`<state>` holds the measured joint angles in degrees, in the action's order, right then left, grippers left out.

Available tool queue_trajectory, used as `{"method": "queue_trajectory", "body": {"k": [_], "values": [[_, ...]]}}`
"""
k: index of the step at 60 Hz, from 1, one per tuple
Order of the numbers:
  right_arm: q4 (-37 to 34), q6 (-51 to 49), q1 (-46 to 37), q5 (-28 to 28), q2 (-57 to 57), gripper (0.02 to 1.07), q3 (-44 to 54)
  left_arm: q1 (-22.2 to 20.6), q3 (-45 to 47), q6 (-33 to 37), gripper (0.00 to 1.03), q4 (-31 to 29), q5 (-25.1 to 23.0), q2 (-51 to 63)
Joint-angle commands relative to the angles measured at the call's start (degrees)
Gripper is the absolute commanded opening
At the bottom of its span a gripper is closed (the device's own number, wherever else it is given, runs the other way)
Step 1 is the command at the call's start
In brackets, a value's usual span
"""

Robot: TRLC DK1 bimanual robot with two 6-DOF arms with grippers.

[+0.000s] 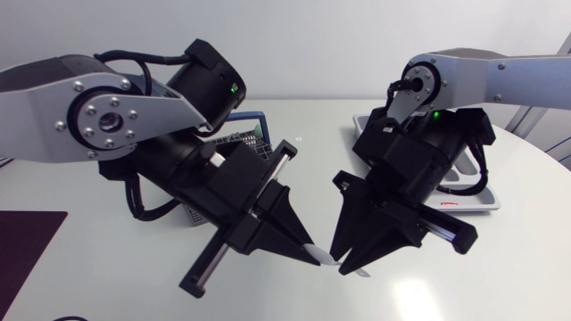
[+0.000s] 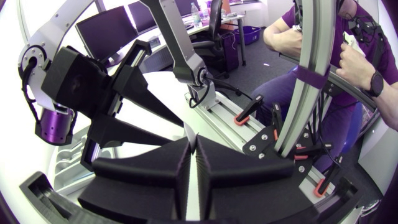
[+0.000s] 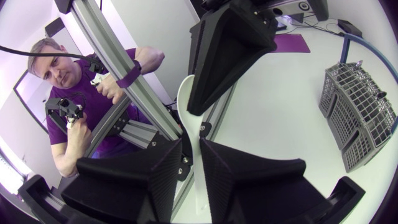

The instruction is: Unload the cutlery basket into the drawer organizer.

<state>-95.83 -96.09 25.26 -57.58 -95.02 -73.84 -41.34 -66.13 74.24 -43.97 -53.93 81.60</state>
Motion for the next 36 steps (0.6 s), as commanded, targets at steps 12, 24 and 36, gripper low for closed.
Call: {"method": "queue_trajectory", "body": {"k": [12,24,36], "values": [[-3.05,-2.34,2.08,0.37,0.19,0.26,2.39,0.12,-1.28,2.40,0.03,-0.86,0.06,0.31],[-3.05,-2.78,2.43,0.28,-0.51,0.23,2.56,0.74,-1.28,3.19,0.03,-0.68,0.06,0.66],[-3.05,-3.84,2.78,-0.07,-1.31,0.22,3.36,1.18,-1.64,4.07,0.03,-0.42,-0.21,1.81]]}}
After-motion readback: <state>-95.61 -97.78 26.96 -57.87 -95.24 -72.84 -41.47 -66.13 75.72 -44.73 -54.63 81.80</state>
